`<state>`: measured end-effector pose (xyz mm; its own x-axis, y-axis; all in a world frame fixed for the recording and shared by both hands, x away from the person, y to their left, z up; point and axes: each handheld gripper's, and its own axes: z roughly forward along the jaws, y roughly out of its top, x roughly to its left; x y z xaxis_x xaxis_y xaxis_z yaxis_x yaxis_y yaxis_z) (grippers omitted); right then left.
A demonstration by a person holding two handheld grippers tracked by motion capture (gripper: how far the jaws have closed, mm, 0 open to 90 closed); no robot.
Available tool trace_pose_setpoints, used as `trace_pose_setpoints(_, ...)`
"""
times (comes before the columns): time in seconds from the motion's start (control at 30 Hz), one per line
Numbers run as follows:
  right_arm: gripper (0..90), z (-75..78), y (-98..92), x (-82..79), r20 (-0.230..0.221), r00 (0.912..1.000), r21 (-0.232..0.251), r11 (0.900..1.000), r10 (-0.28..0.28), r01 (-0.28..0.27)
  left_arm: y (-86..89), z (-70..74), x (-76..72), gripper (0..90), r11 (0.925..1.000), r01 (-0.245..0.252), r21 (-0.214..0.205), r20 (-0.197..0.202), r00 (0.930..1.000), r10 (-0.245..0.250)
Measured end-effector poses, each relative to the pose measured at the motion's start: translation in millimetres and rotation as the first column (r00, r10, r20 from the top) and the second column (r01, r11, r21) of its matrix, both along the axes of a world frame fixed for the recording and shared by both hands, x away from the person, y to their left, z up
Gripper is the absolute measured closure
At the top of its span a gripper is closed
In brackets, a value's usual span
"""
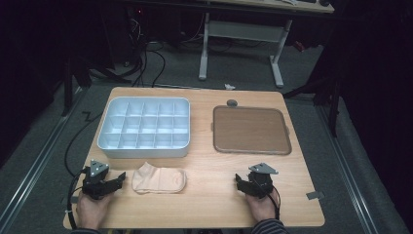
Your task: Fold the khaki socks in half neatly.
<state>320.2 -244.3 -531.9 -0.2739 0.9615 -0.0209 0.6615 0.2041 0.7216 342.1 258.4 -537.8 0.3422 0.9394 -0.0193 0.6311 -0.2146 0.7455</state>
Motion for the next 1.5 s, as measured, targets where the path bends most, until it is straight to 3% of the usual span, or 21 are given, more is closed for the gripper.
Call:
trace_pose_setpoints(0.17,34.0,0.2,0.5,-0.7,0.007,0.9999,0.003,0.9999,-0.014,0.014,0.8,0.3,-2.7,34.7,0.9997,0.004,-0.024,0.001,1.0000,-0.004)
trace_pose_setpoints(0.4,38.5,0.3,-0.4,-0.9,0.013,0.9997,0.003,0.9998,-0.021,0.021,0.3,2.8,-5.3,36.1,0.9965,0.058,-0.060,-0.019,0.9981,-0.059)
trace_pose_setpoints(0.7,45.4,0.6,-0.2,-1.5,0.019,0.9998,0.002,1.0000,-0.007,0.007,-3.3,14.5,-12.8,35.4,0.9857,0.111,-0.127,0.005,0.9938,-0.111)
trace_pose_setpoints(0.93,53.0,1.3,0.7,-2.5,0.018,0.9998,0.004,1.0000,0.008,-0.008,-20.1,15.0,-11.6,34.9,0.9779,0.161,-0.133,-0.006,0.9865,-0.164)
trace_pose_setpoints(1.23,52.7,4.6,0.1,-6.9,0.002,0.9999,0.052,0.9985,0.017,-0.017,-32.3,12.4,-7.5,34.9,0.9752,0.181,-0.127,-0.027,0.9823,-0.186)
trace_pose_setpoints(1.5,52.6,15.7,15.0,-11.1,0.008,0.9965,0.065,0.9944,0.083,-0.083,-38.9,9.7,-6.2,35.0,0.9735,0.192,-0.123,-0.038,0.9794,-0.198)
